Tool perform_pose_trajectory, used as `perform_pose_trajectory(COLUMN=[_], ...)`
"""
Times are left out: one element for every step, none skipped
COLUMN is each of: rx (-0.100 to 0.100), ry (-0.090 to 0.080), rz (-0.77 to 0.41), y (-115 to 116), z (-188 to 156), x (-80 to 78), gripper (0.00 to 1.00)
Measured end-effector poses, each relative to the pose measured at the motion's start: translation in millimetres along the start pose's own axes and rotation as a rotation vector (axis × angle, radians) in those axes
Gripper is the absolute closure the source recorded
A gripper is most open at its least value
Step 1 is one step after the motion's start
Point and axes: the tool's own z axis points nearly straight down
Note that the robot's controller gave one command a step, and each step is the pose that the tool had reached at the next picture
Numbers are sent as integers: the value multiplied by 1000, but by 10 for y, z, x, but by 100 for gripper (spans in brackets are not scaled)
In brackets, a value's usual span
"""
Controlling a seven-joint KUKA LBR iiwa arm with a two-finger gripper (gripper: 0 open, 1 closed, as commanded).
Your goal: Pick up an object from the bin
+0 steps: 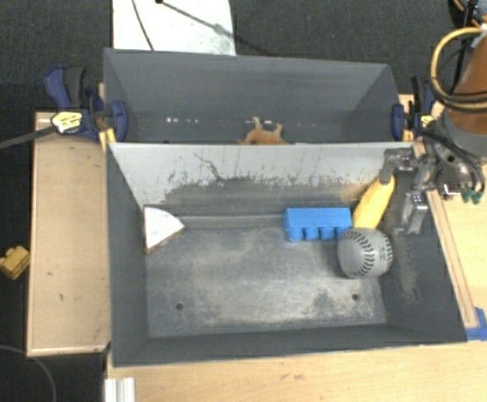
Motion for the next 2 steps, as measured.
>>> perform_pose_trajectory(rx=[2, 2], ry=[-8, -9], rz=[-4, -169], y=[8, 28], z=[-51, 437], x=[-13, 253], gripper=[0, 0])
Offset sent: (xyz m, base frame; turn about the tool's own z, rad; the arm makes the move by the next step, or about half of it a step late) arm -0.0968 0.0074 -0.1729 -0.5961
